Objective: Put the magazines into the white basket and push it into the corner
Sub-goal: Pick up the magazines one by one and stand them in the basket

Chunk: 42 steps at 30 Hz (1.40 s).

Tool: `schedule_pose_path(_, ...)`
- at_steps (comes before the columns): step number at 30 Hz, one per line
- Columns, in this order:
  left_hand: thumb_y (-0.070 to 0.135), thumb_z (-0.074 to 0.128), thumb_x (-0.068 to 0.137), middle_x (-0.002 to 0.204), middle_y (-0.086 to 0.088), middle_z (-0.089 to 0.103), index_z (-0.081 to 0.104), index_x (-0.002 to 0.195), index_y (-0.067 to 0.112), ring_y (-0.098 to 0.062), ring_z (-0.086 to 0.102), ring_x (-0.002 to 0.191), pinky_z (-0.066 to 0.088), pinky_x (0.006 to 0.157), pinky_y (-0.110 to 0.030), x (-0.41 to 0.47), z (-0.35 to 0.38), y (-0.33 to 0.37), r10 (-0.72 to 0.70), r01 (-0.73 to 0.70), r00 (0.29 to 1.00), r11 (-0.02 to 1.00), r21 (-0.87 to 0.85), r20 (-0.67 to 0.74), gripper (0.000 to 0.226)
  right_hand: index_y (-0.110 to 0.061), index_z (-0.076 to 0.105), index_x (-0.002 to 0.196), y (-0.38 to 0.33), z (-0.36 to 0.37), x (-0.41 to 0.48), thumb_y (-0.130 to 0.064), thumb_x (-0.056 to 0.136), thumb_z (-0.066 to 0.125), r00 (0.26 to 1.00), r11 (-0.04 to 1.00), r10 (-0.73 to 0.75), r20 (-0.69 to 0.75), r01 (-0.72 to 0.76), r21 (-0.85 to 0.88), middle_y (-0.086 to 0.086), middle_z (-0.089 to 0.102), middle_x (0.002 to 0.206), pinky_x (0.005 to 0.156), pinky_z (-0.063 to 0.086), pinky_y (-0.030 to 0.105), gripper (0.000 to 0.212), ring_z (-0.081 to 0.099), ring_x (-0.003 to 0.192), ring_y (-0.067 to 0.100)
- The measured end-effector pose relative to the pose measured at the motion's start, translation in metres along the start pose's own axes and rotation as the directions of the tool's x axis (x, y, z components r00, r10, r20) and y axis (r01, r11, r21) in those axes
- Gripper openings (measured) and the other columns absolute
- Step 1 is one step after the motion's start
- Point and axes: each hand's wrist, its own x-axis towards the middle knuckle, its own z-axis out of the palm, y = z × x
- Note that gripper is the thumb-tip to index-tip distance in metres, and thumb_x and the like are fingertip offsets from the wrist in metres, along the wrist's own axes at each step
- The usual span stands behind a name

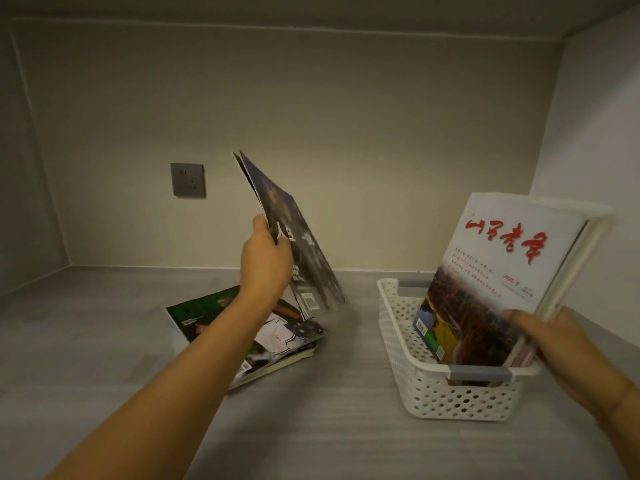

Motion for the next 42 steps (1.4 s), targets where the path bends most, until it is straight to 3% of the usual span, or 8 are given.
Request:
schedule_pose_path(5, 0.017, 0.042, 0.099, 0.085, 0.018, 0.058, 0.039, 0.126, 0.024, -0.004, 0.065, 0.072, 0.058, 0.055, -0.024, -0.025, 0.029, 0.04, 0.126, -0.135, 0.99, 0.971, -0.195, -0.06, 0.028, -0.017, 0.042, 0.137, 0.0, 0.001, 0.001, -0.002, 0.087, 0.055, 1.0, 1.0, 0.024, -0.007, -0.024, -0.013, 0.007, 0.054, 0.131, 0.074, 0.052, 0.017, 0.054, 0.053, 0.117, 0.027)
schedule_pose_path(12, 0.022, 0.038, 0.1, 0.079, 0.005, 0.06, 0.026, 0.142, 0.023, -0.014, 0.064, 0.064, 0.057, 0.051, -0.032, -0.06, 0.076, 0.075, 0.28, -0.285, 0.958, 0.951, -0.116, -0.059, 0.044, -0.019, 0.041, 0.138, 0.0, 0.001, 0.001, -0.003, 0.086, 0.056, 0.999, 0.999, 0.036, 0.009, -0.036, 0.01, 0.007, 0.055, 0.131, 0.09, 0.047, 0.039, 0.056, 0.053, 0.118, 0.026)
schedule_pose_path(20, 0.019, 0.038, 0.099, 0.096, -0.009, 0.064, 0.012, 0.151, 0.022, -0.027, 0.063, 0.075, 0.049, 0.059, -0.035, -0.115, 0.132, 0.072, 0.372, -0.403, 0.901, 0.909, 0.107, 0.224, 0.058, -0.018, 0.042, 0.138, -0.004, 0.002, -0.001, -0.008, 0.086, 0.058, 0.999, 1.0, 0.013, 0.04, -0.013, 0.0, 0.006, 0.058, 0.129, 0.092, 0.048, 0.037, 0.056, 0.056, 0.115, 0.021)
schedule_pose_path(27, 0.031, 0.032, 0.102, 0.127, -0.014, 0.053, 0.006, 0.15, 0.03, -0.033, 0.063, 0.088, 0.051, 0.067, -0.039, -0.132, 0.143, 0.067, 0.382, -0.494, 0.773, 0.863, 0.104, 0.506, 0.055, -0.028, 0.046, 0.134, -0.009, 0.004, -0.005, -0.055, 0.072, 0.057, 0.996, 0.999, -0.037, 0.076, 0.035, 0.028, -0.011, 0.064, 0.12, 0.092, 0.049, 0.027, 0.069, 0.06, 0.112, 0.008)
schedule_pose_path(32, 0.06, 0.03, 0.093, 0.155, 0.0, 0.027, -0.001, 0.149, 0.042, -0.026, 0.048, 0.126, 0.045, 0.098, -0.044, -0.143, 0.142, 0.066, 0.324, -0.478, 0.577, 0.878, -0.011, 0.749, 0.066, -0.035, 0.05, 0.13, -0.009, 0.005, -0.006, -0.055, 0.071, 0.062, 0.992, 0.996, -0.054, 0.118, 0.046, 0.071, -0.009, 0.066, 0.121, 0.093, 0.051, 0.035, 0.063, 0.061, 0.111, 0.011)
schedule_pose_path(37, 0.055, 0.038, 0.095, 0.155, 0.006, 0.029, 0.016, 0.148, 0.043, -0.014, 0.036, 0.137, 0.034, 0.112, -0.039, -0.129, 0.138, 0.059, 0.313, -0.326, 0.506, 0.932, -0.159, 0.803, 0.059, -0.037, 0.054, 0.123, -0.01, 0.004, -0.006, -0.044, 0.062, 0.074, 0.993, 0.996, -0.043, 0.112, 0.034, 0.078, -0.008, 0.067, 0.118, 0.089, 0.053, 0.035, 0.064, 0.063, 0.108, 0.012)
schedule_pose_path(40, 0.051, 0.04, 0.096, 0.148, 0.007, 0.042, 0.038, 0.142, 0.035, -0.009, 0.04, 0.133, 0.033, 0.107, -0.028, -0.119, 0.135, 0.051, 0.284, -0.177, 0.538, 0.959, -0.224, 0.794, 0.049, -0.039, 0.059, 0.108, -0.007, 0.006, -0.004, -0.026, 0.068, 0.076, 0.999, 0.999, 0.0, 0.049, -0.002, 0.04, -0.004, 0.071, 0.108, 0.085, 0.054, 0.041, 0.045, 0.068, 0.098, 0.015)
schedule_pose_path(42, 0.049, 0.039, 0.096, 0.139, 0.007, 0.052, 0.049, 0.135, 0.035, -0.009, 0.049, 0.122, 0.037, 0.095, -0.025, -0.107, 0.135, 0.042, 0.209, -0.134, 0.664, 0.978, -0.16, 0.718, 0.042, -0.039, 0.06, 0.1, -0.005, 0.007, -0.003, -0.014, 0.075, 0.072, 0.999, 0.999, 0.029, 0.019, -0.03, 0.026, -0.004, 0.071, 0.103, 0.084, 0.055, 0.046, 0.037, 0.069, 0.094, 0.02)
